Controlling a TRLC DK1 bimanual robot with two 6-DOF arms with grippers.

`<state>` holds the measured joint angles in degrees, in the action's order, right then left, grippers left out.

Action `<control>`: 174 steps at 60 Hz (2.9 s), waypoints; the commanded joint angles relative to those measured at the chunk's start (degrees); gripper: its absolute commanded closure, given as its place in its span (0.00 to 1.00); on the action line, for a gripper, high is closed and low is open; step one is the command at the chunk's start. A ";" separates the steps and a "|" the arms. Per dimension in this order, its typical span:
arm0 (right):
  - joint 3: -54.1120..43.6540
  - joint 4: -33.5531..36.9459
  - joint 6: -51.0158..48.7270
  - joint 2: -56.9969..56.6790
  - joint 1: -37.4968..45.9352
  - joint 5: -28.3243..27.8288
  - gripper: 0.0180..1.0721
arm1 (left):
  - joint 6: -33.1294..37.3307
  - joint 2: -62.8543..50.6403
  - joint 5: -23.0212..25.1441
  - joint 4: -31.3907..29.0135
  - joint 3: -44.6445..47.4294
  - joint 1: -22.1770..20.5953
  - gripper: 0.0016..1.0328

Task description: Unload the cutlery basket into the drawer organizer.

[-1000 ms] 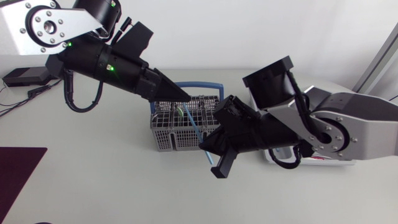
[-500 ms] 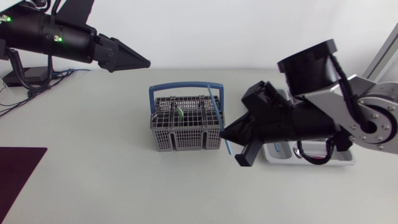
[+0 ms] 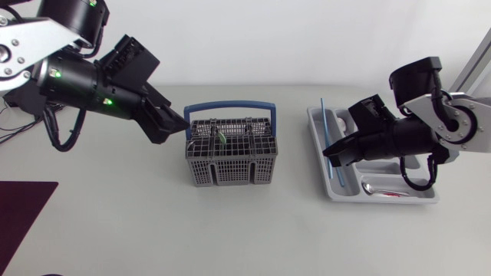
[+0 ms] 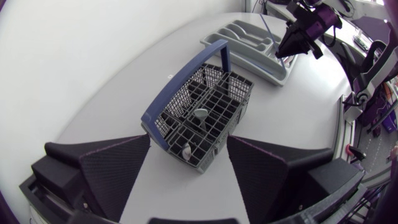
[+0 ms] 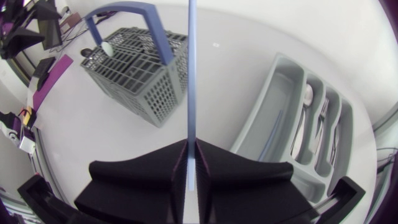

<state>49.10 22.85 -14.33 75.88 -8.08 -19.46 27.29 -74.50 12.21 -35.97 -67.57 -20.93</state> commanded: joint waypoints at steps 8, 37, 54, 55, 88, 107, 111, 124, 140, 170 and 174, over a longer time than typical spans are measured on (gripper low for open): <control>4.78 0.70 3.43 9.29 4.65 2.68 0.95 | 0.84 -0.56 -8.16 3.01 3.32 -5.26 0.07; 13.74 2.64 8.79 24.85 6.41 6.90 0.94 | -0.66 -7.77 -26.01 5.82 4.55 -14.49 0.07; 15.59 4.83 8.35 27.92 8.16 6.81 0.78 | -0.92 -11.11 -37.78 8.02 4.29 -17.66 0.10; 15.59 4.92 8.35 27.92 8.25 6.81 0.74 | -1.01 -11.37 -38.40 8.02 4.20 -17.74 0.10; 14.36 7.03 6.68 26.43 9.57 6.28 0.33 | -7.43 -16.64 -40.68 3.89 0.25 -19.59 0.11; 12.86 7.12 6.33 22.65 9.13 6.02 0.33 | -8.04 -18.84 -41.39 4.06 0.07 -18.01 0.25; 12.51 7.12 6.33 21.95 8.52 6.02 0.33 | -8.04 -18.84 -41.65 4.06 0.16 -17.83 0.26; 11.72 7.12 6.15 20.45 7.90 6.02 0.33 | -8.13 -19.19 -42.00 4.32 0.16 -17.13 0.38; 10.31 6.68 5.54 19.22 7.90 6.02 0.33 | -8.04 -19.81 -42.62 4.94 -0.02 -17.13 0.48; 9.43 6.59 4.66 17.90 7.72 5.75 0.33 | -8.39 -22.18 -45.17 6.08 0.07 -17.57 0.78; 9.43 6.68 4.66 17.90 7.64 5.75 0.33 | -8.39 -22.18 -46.13 6.08 0.07 -17.74 0.79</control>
<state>59.81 29.39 -9.04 94.83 0.05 -13.47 20.29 -95.33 -33.12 -29.85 -66.06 -38.41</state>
